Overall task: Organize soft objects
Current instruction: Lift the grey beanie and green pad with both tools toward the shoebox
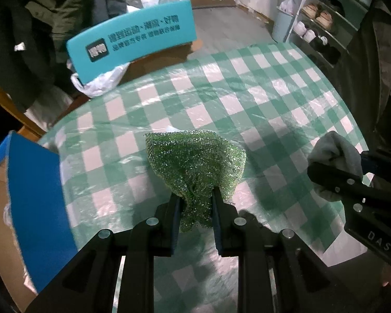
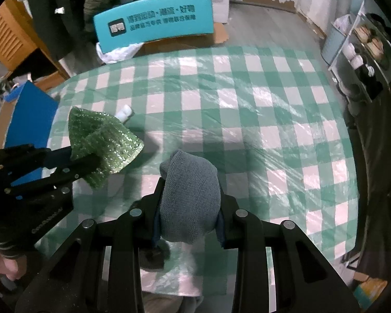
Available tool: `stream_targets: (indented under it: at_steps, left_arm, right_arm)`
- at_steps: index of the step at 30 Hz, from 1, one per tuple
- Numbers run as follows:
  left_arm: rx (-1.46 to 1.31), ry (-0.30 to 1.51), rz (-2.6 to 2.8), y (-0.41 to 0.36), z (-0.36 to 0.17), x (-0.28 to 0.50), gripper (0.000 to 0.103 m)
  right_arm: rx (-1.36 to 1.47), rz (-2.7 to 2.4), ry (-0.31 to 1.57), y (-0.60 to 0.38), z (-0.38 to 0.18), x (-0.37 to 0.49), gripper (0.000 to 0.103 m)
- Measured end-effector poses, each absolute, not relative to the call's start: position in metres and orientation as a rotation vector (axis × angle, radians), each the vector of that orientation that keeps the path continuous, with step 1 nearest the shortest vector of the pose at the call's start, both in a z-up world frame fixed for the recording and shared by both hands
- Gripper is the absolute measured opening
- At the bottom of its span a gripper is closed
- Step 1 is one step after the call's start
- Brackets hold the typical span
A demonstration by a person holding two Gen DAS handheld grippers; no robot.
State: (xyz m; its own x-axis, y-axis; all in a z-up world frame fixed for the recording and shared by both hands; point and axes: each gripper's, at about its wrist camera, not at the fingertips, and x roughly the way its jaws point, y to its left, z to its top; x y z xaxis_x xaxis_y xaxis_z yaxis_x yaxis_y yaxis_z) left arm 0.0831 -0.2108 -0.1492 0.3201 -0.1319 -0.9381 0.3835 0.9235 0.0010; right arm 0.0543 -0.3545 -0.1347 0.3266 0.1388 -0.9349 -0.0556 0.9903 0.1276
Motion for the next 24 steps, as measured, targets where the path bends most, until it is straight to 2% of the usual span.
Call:
stream_targets:
  at_steps: [24]
  left_arm:
    - [0.204,1.118,-0.243,-0.132,-0.094,0.048,0.022]
  right_arm:
    - [-0.020,0.254,1.138,-0.287,-0.081,0.045,0.031]
